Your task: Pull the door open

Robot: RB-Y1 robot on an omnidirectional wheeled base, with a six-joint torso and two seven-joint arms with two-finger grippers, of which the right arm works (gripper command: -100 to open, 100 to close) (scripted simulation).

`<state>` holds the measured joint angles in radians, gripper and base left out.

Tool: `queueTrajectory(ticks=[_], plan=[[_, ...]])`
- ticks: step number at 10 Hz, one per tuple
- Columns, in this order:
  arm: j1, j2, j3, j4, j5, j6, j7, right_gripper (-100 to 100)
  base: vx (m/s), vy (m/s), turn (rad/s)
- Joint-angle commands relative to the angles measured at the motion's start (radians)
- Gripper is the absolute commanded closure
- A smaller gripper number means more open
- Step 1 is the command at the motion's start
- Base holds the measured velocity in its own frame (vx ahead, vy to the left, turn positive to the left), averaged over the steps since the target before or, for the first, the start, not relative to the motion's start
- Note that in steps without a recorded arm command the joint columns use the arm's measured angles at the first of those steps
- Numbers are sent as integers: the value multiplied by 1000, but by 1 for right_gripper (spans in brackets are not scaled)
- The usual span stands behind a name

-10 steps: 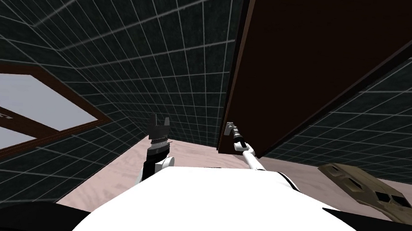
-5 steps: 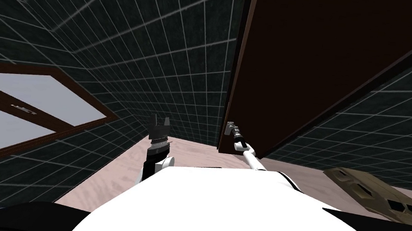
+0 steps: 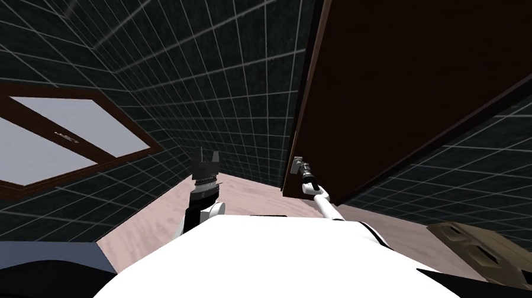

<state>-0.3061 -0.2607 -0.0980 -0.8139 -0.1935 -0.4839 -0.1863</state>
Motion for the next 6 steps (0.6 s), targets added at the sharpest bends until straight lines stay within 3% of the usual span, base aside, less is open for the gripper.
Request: queueTrajectory(ticks=[1, 4, 6], plan=[[-25, 10, 26, 22, -45, -19, -50, 100, -87, -48, 134], [-27, 6, 34, 25, -78, -19, -109, 100, -57, -29, 70], [-31, 0, 50, 30, -141, -19, -181, 100, -60, -38, 90]])
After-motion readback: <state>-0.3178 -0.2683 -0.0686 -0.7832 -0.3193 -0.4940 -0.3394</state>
